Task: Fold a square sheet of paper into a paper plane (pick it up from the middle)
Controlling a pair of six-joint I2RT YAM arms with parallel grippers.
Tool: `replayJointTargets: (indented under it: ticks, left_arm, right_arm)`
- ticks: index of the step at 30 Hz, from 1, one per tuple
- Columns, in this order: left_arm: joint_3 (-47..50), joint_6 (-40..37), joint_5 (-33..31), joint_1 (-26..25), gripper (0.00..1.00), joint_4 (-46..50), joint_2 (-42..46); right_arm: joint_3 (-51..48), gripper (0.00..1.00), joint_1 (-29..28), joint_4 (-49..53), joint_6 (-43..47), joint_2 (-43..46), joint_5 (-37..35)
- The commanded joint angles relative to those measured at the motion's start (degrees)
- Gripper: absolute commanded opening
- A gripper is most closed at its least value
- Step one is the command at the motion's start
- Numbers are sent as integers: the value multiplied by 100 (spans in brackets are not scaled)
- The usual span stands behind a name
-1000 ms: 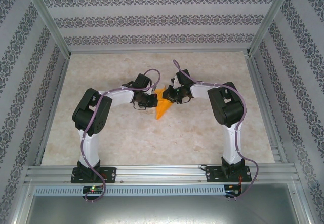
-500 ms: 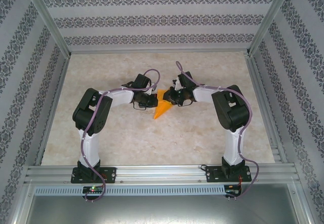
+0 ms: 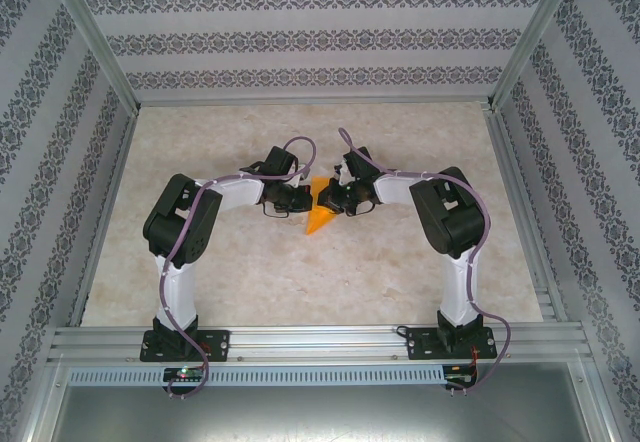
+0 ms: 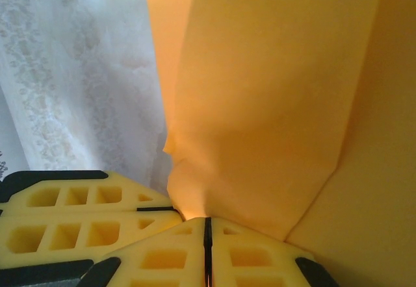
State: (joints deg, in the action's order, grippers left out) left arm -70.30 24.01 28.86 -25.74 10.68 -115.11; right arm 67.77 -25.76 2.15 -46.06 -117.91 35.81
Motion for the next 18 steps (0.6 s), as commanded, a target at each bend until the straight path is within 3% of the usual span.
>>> replayJointTargets:
  ticks: [1,8,18]
  left_arm:
    - [87,32,339,-100,2,-113,129]
    - [176,192,328,-109,9,-145,684]
    - [745,374,438,-393,5,-283,934]
  right_arm:
    - [-15,9,-52,407,198,-125,-157]
    - [-123,9,-52,444,265,-109,-180]
    - [-211,9,-51,366,223,-31,-68]
